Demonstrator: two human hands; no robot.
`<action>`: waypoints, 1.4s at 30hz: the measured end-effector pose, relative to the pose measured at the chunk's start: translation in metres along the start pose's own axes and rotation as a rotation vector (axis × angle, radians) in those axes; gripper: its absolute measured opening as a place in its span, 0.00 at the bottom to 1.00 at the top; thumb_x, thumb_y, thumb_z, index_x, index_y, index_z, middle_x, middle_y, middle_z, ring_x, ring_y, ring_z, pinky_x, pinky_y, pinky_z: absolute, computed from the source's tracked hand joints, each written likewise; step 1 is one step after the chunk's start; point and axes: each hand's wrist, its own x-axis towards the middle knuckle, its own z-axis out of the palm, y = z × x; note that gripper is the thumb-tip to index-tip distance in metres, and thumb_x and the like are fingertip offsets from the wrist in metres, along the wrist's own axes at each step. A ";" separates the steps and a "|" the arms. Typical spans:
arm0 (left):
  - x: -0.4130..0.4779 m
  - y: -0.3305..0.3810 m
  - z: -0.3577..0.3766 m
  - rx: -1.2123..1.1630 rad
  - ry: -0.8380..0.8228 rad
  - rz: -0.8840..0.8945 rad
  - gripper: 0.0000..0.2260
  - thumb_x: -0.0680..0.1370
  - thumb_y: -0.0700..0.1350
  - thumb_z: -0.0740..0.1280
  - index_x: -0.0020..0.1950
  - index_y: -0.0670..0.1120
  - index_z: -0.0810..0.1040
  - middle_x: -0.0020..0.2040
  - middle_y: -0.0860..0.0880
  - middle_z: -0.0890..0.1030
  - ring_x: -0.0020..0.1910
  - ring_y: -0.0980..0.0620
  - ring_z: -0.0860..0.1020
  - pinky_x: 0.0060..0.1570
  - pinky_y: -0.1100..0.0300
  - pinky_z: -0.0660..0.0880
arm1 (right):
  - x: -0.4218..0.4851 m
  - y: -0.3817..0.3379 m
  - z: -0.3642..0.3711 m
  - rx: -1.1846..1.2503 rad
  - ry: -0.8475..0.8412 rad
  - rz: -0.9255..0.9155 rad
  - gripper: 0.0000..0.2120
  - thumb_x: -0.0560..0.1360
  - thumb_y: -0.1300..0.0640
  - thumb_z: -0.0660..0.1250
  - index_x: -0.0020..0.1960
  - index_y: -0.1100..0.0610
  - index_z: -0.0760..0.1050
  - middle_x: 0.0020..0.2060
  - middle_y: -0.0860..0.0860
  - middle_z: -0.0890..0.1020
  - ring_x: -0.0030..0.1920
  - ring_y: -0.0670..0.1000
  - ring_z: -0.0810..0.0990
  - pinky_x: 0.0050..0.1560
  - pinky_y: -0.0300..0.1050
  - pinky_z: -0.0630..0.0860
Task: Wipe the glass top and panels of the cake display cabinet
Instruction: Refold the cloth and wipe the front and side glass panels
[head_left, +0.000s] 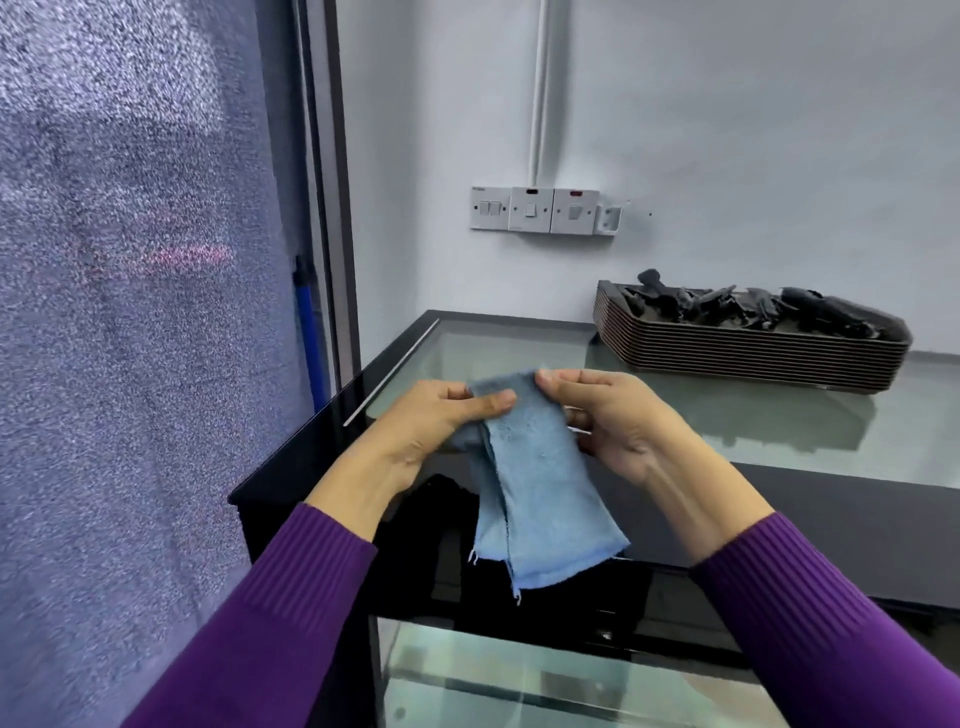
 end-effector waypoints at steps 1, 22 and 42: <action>0.005 0.004 0.006 -0.048 0.008 0.021 0.13 0.71 0.44 0.75 0.50 0.37 0.83 0.46 0.43 0.86 0.44 0.49 0.83 0.44 0.60 0.80 | 0.001 -0.005 -0.007 0.022 0.021 -0.020 0.18 0.62 0.54 0.75 0.50 0.59 0.81 0.35 0.51 0.83 0.31 0.46 0.80 0.33 0.37 0.76; 0.027 -0.002 0.043 0.124 -0.210 -0.003 0.06 0.71 0.42 0.74 0.44 0.41 0.82 0.36 0.47 0.83 0.36 0.54 0.80 0.35 0.64 0.76 | -0.043 0.021 -0.055 -0.207 0.373 -0.039 0.12 0.70 0.59 0.76 0.45 0.67 0.78 0.28 0.53 0.75 0.23 0.45 0.72 0.26 0.37 0.74; -0.016 -0.013 0.039 0.219 -0.339 -0.026 0.22 0.73 0.44 0.74 0.66 0.48 0.75 0.61 0.44 0.81 0.61 0.51 0.80 0.65 0.56 0.73 | -0.077 0.039 -0.051 -0.255 0.168 -0.248 0.12 0.69 0.67 0.74 0.50 0.60 0.76 0.43 0.53 0.80 0.39 0.48 0.79 0.38 0.37 0.77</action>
